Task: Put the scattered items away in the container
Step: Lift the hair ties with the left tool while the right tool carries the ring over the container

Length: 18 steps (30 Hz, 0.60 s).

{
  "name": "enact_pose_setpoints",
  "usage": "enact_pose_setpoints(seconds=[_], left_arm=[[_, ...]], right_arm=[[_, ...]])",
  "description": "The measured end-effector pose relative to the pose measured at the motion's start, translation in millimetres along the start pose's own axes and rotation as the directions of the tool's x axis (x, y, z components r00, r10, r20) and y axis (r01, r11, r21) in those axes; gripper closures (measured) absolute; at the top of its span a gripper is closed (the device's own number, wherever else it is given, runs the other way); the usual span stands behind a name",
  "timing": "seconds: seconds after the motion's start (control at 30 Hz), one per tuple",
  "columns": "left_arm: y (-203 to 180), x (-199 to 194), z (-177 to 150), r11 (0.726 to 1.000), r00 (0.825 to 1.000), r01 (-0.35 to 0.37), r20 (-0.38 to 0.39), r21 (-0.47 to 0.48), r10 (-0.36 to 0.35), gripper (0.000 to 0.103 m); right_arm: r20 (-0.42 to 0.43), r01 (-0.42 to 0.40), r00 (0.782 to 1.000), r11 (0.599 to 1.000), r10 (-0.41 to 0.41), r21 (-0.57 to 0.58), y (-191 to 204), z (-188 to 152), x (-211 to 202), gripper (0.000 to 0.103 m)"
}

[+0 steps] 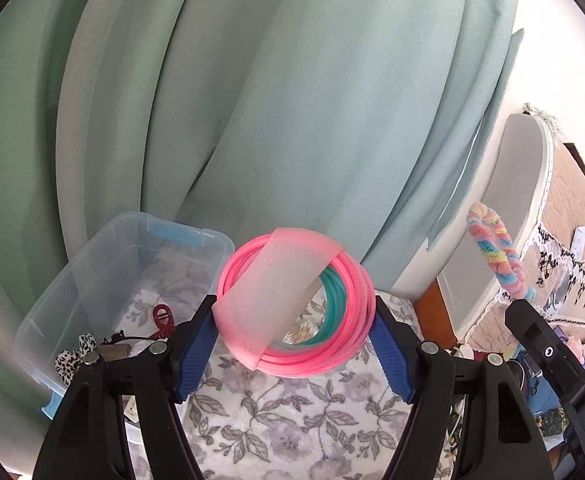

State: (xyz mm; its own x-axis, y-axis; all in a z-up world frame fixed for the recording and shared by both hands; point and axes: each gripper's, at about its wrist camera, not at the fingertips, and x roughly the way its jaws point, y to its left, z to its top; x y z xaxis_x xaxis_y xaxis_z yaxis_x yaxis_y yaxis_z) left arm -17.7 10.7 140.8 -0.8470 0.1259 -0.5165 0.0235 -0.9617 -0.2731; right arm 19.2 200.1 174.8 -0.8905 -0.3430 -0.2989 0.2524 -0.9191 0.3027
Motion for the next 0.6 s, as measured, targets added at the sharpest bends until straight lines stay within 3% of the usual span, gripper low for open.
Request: enact_pose_setpoints(seconds=[0.27,0.6], left_arm=[[42.9,-17.2,13.5,0.999,0.998,-0.015,0.062,-0.046,0.018,0.029],[94.9,-12.5,11.5,0.992,0.998,-0.013,0.053,-0.129,0.02,0.029]], right_arm=[[-0.015,-0.044,0.999,0.995,0.043,-0.09,49.1,4.9,11.7,0.087],[-0.084,-0.072,0.995,0.979,0.057,-0.19,99.6,-6.4,35.0,0.087]])
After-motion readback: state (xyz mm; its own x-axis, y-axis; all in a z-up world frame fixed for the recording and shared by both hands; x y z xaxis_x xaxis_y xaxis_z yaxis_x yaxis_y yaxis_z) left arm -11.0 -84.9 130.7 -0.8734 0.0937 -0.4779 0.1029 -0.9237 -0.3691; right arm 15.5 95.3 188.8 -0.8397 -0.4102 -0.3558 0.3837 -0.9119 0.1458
